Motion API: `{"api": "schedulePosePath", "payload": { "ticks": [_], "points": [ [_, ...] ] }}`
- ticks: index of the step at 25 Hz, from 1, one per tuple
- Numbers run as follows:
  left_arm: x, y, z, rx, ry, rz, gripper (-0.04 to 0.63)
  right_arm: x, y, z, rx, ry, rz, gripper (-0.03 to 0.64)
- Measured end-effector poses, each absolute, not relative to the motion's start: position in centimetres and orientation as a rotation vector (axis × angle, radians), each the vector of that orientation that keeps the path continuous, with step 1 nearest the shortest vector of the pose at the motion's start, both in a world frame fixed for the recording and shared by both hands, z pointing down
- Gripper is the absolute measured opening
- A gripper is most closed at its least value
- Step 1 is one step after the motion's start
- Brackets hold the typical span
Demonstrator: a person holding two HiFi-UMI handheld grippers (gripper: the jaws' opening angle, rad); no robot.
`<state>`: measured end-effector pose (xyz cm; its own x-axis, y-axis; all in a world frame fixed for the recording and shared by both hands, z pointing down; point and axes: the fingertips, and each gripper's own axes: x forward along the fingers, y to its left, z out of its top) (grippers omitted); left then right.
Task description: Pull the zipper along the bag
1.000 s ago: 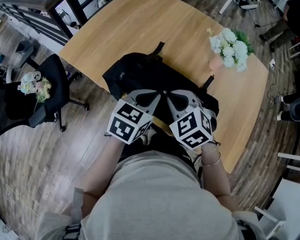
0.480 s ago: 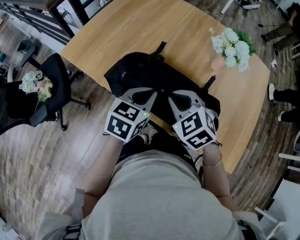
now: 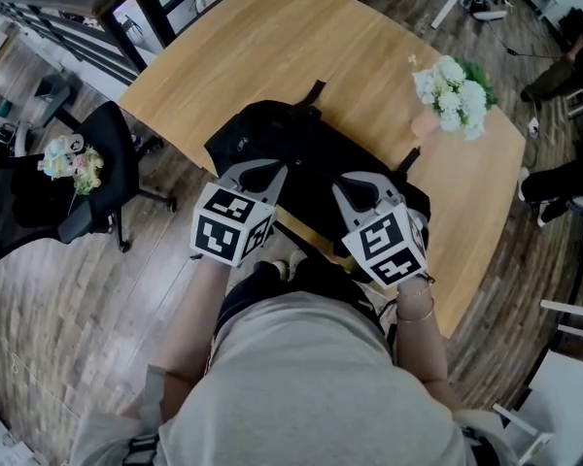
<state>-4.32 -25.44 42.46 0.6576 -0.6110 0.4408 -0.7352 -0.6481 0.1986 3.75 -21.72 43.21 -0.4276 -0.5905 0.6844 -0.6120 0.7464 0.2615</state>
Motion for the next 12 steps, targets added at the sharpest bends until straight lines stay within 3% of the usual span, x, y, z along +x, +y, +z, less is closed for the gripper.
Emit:
{"api": "schedulePosePath", "payload": {
  "ticks": [12],
  "points": [
    [-7.3, -26.7, 42.4, 2.460, -1.170, 0.464, 0.020, 4.4, -21.9, 43.3, 0.909, -2.129, 0.064, 0.032]
  ]
}}
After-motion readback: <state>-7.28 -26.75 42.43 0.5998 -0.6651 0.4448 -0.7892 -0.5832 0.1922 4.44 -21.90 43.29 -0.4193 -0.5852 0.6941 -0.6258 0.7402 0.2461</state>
